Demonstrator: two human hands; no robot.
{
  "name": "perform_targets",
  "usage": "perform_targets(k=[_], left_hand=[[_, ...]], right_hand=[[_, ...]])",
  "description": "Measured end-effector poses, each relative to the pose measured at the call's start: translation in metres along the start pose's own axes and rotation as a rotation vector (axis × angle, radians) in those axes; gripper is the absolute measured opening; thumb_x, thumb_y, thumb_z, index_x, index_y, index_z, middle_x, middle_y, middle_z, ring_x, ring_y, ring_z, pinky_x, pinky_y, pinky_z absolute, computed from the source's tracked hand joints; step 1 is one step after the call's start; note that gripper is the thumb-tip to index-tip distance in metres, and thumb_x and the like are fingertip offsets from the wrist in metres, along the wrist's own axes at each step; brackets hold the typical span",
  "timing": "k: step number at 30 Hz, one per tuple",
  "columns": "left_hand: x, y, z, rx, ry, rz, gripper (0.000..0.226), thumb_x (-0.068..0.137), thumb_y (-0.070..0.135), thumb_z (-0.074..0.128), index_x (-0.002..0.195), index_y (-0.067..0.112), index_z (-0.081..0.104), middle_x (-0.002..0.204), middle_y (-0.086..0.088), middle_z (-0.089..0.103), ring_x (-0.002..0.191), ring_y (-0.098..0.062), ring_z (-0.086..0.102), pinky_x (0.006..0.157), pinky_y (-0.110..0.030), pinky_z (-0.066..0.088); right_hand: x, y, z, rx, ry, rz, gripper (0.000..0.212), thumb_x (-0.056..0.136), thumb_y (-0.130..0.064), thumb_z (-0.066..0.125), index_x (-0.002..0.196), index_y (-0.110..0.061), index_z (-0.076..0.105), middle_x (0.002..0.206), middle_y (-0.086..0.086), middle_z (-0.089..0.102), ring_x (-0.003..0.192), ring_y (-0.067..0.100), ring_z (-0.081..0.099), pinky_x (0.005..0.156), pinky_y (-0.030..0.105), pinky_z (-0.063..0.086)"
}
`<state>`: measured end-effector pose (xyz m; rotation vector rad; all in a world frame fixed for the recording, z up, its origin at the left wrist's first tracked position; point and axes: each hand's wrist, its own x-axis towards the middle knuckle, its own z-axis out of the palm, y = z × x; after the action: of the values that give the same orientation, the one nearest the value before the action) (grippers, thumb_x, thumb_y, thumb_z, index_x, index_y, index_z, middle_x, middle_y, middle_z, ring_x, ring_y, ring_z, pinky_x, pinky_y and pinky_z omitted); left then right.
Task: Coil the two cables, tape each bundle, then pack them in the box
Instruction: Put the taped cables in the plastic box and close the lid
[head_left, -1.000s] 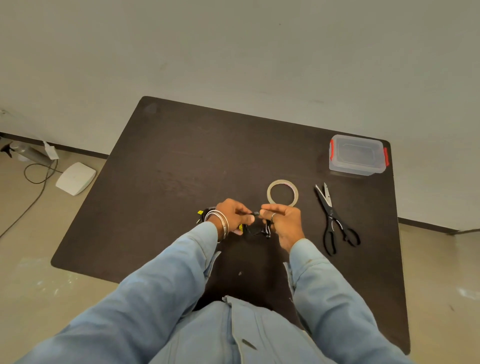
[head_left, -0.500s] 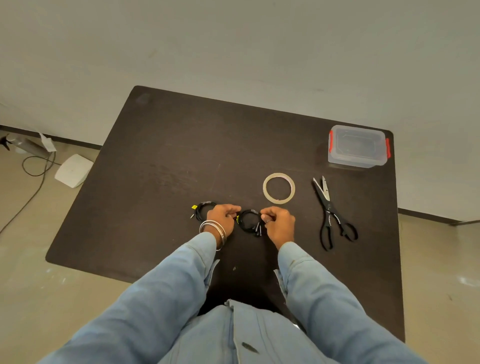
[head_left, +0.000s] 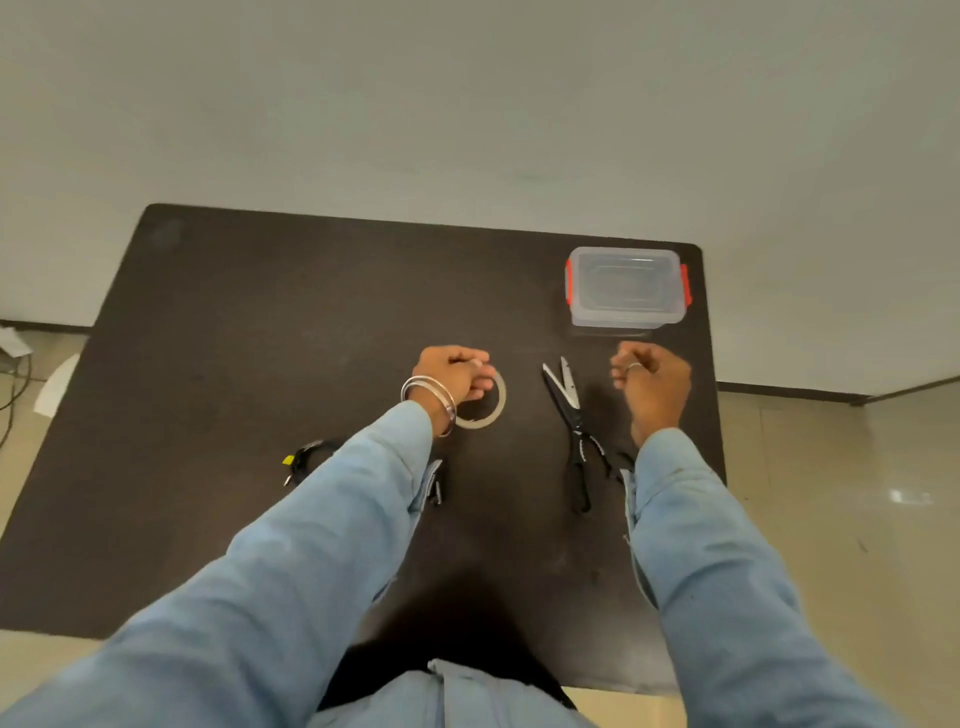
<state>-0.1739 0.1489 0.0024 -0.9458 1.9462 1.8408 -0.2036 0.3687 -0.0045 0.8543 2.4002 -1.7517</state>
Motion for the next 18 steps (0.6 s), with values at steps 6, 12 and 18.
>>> perform_targets(k=[6, 12, 18], left_hand=[[0.045, 0.046, 0.084, -0.007, -0.056, -0.026, 0.029, 0.091, 0.006, 0.056, 0.119, 0.001, 0.059, 0.101, -0.011, 0.064, 0.085, -0.018, 0.061, 0.077, -0.027, 0.055], [0.071, 0.071, 0.122, 0.111, -0.166, 0.004, 0.043, 0.095, 0.01, 0.047, 0.138, 0.012, 0.042, 0.135, -0.008, 0.05, 0.121, -0.029, 0.05, 0.095, -0.037, 0.048], [0.078, 0.075, 0.113, -0.003, -0.123, -0.028, 0.037, 0.09, 0.008, 0.057, 0.127, 0.013, 0.055, 0.124, -0.01, 0.061, 0.111, -0.028, 0.06, 0.088, -0.04, 0.055]], right_hand=[[0.067, -0.017, -0.03, -0.066, 0.21, 0.053, 0.025, 0.092, -0.017, 0.061, 0.115, -0.007, 0.061, 0.11, 0.011, 0.066, 0.104, 0.027, 0.062, 0.098, 0.036, 0.048], [0.094, -0.026, -0.024, -0.154, -0.032, 0.035, 0.047, 0.093, -0.023, 0.06, 0.137, -0.015, 0.044, 0.133, 0.008, 0.055, 0.122, 0.028, 0.052, 0.105, 0.041, 0.043], [0.088, -0.031, -0.007, -0.035, 0.068, -0.016, 0.03, 0.09, -0.015, 0.062, 0.12, -0.013, 0.059, 0.114, 0.006, 0.063, 0.098, 0.018, 0.057, 0.093, 0.035, 0.05]])
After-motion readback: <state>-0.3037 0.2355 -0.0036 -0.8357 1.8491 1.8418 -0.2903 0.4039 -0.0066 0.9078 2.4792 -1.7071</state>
